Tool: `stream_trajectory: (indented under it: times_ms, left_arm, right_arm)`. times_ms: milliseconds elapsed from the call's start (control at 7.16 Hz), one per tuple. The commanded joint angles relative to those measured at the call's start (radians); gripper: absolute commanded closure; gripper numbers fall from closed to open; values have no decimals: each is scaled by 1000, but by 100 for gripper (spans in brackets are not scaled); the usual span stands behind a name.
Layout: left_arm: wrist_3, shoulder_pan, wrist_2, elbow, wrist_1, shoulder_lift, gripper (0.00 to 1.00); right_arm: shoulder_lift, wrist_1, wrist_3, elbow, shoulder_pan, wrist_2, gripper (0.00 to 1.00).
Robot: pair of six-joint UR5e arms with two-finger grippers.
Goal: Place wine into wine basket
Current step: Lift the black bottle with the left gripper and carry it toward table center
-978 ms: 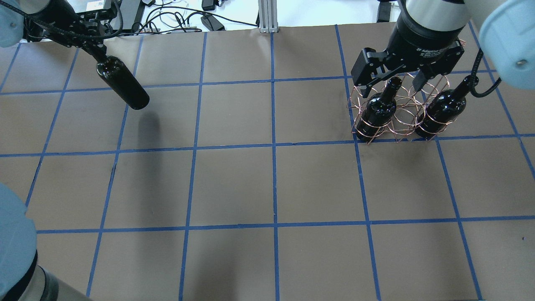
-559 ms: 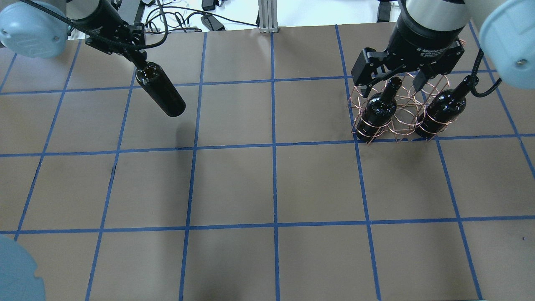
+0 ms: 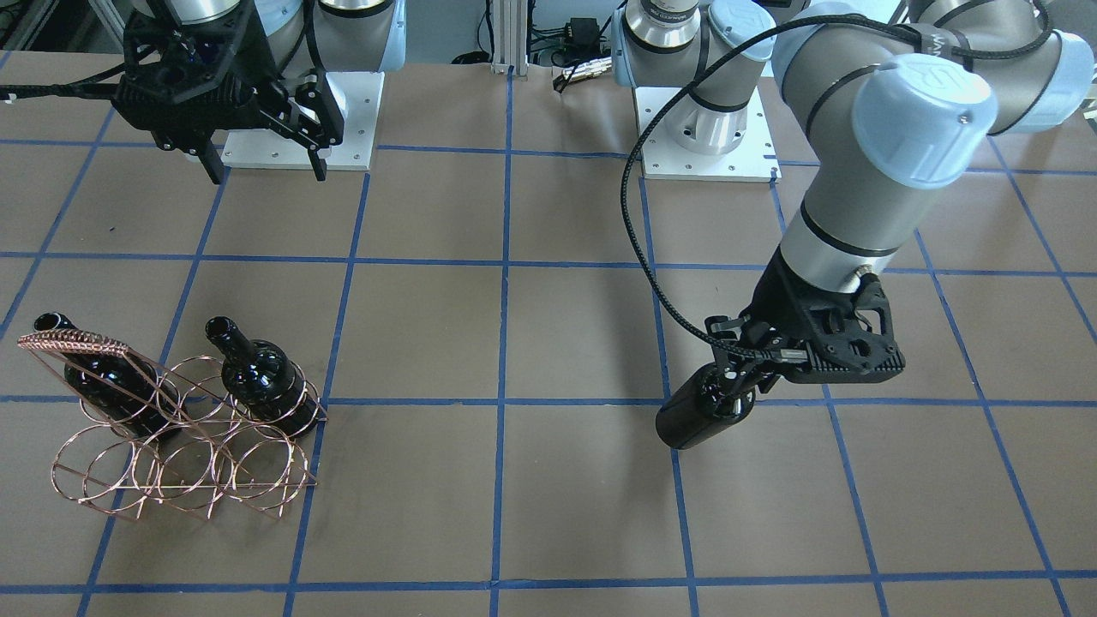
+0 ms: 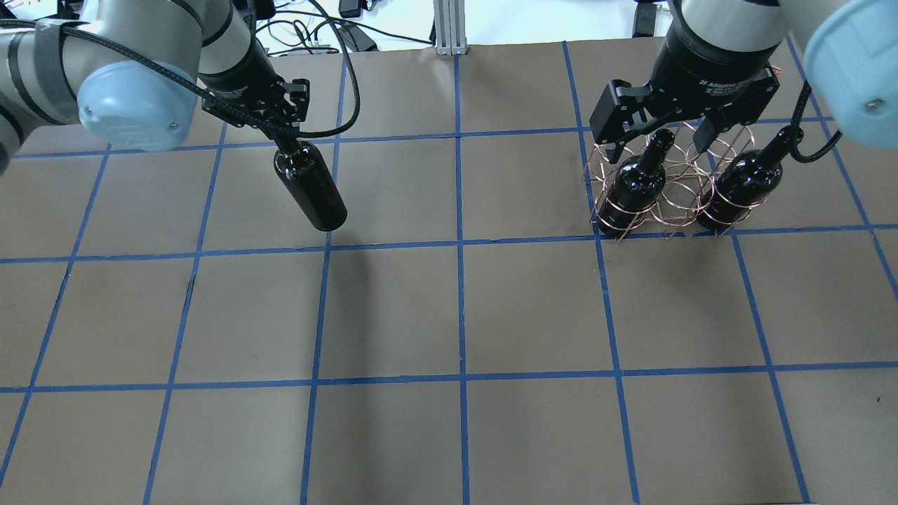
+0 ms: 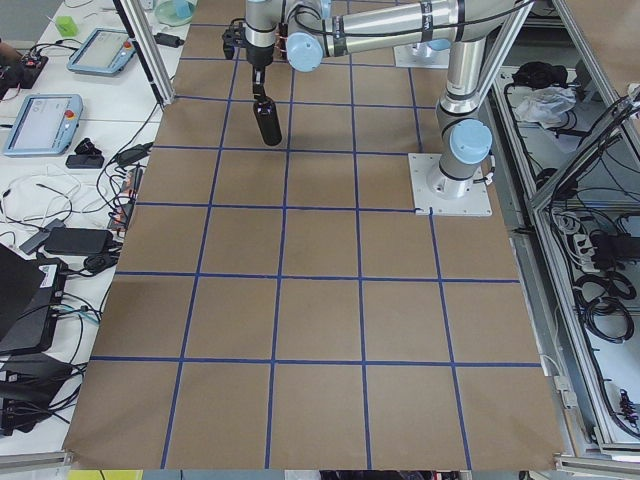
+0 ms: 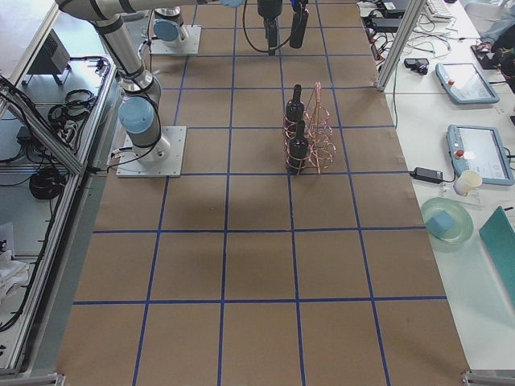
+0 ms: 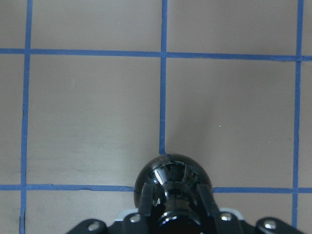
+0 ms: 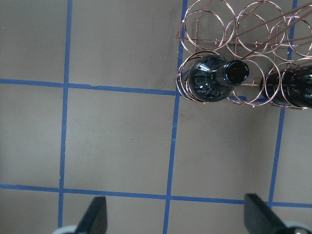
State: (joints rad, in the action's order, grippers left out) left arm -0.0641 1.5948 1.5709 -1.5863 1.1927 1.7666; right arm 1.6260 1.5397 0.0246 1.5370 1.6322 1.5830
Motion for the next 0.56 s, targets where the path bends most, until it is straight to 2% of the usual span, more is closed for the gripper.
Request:
stream_trajectory:
  times_ms: [0,419]
  left_arm:
    - [-48,57,17,-61,-7,-35,100]
    - [-51,62,35,-133,-53,-78,100]
  right_arm:
    - [0,0,0,0,0,0,0]
    - [0,-1,0,0,0,2,0]
